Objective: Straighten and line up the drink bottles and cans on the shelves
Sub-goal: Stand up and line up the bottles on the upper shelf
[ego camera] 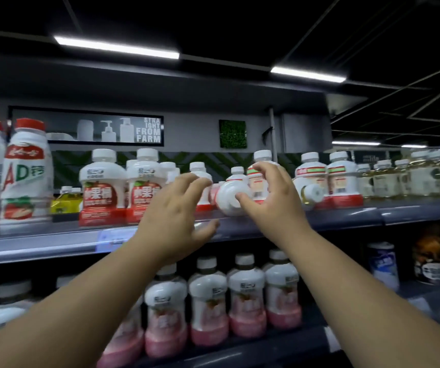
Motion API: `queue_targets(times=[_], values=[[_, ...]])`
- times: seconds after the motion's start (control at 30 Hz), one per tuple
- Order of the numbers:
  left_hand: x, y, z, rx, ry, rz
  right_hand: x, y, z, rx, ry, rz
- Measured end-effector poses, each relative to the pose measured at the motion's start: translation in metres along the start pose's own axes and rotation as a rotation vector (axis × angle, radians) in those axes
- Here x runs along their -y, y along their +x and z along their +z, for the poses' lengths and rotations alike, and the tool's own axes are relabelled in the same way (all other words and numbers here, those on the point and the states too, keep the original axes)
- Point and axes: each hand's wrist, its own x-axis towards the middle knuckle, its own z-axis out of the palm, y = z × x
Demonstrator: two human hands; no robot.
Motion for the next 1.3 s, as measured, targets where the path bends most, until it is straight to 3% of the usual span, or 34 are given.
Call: queue_targets(times=[0.23,0.47,0.87,1.03,1.2,1.3], values=[[-0.04,0.041,0.051,0.072,-0.109,-0.214,-0.051,0.012,-0.009,0.012,0.079,0.134],[-0.05,0.05,0.06,0.091,-0.034,-0.326,-0.056,0.03,0.004,0.114,0.017,0.086],[-0.027,0.081,0.03,-0.147,-0.438,-0.663,-0.053,0.062,0.027,0.197,-0.118,0.139],[-0.02,0.102,0.021,-0.256,-0.498,-0.722,-0.05,0.057,0.028,0.163,0.126,0.142],[-0.015,0.086,0.04,0.013,-0.459,-0.668,-0.051,0.047,0.023,0.295,0.117,0.212],[-0.01,0.077,0.049,0.044,-0.39,-0.673,-0.054,0.049,0.024,0.379,0.093,0.272]])
